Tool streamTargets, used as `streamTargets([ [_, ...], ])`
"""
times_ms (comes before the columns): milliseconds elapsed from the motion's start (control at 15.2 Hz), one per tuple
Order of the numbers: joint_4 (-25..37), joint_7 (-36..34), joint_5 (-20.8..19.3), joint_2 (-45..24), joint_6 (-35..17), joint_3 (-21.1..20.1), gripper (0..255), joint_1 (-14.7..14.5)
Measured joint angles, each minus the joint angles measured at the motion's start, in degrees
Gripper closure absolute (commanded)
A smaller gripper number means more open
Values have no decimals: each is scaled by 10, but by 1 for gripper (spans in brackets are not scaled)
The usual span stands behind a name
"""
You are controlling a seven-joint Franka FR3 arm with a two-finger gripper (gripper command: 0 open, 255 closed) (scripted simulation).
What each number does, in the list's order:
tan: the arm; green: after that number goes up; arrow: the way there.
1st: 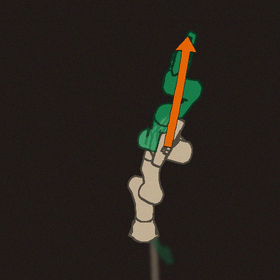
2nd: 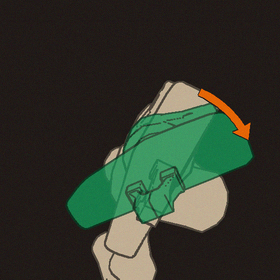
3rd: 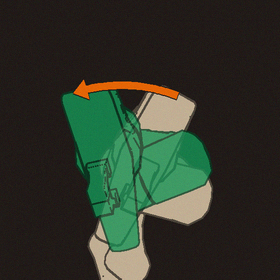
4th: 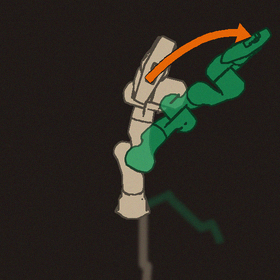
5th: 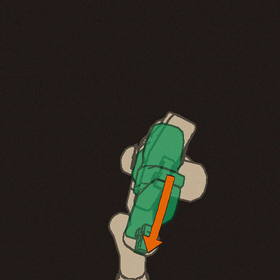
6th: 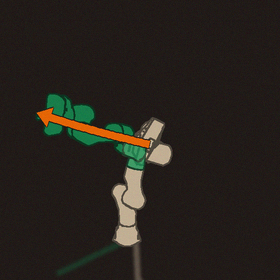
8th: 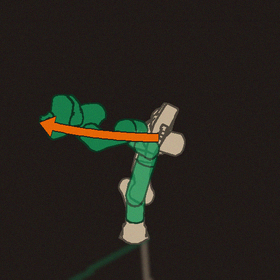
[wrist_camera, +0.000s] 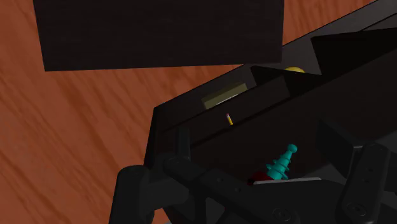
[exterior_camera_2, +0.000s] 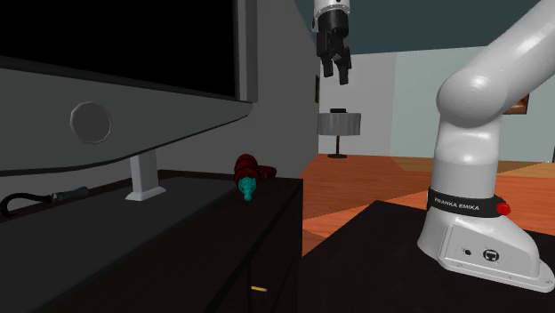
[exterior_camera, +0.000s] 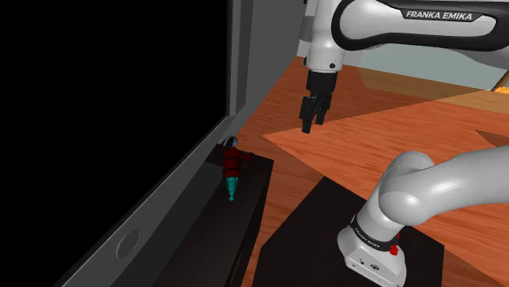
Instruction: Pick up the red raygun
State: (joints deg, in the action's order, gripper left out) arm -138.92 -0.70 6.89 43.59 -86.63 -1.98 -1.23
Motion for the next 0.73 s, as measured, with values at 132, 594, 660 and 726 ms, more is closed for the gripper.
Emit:
streamTargets([
  [132,-10,-9,3,4,-13,-8,0,0],
  [594,-113,-144,39,15,-193,-119,0,0],
  [660,-123,-165,41,10,-222,-136,0,2],
  [726,-136,-188,45,5,-252,-156,0,3],
])
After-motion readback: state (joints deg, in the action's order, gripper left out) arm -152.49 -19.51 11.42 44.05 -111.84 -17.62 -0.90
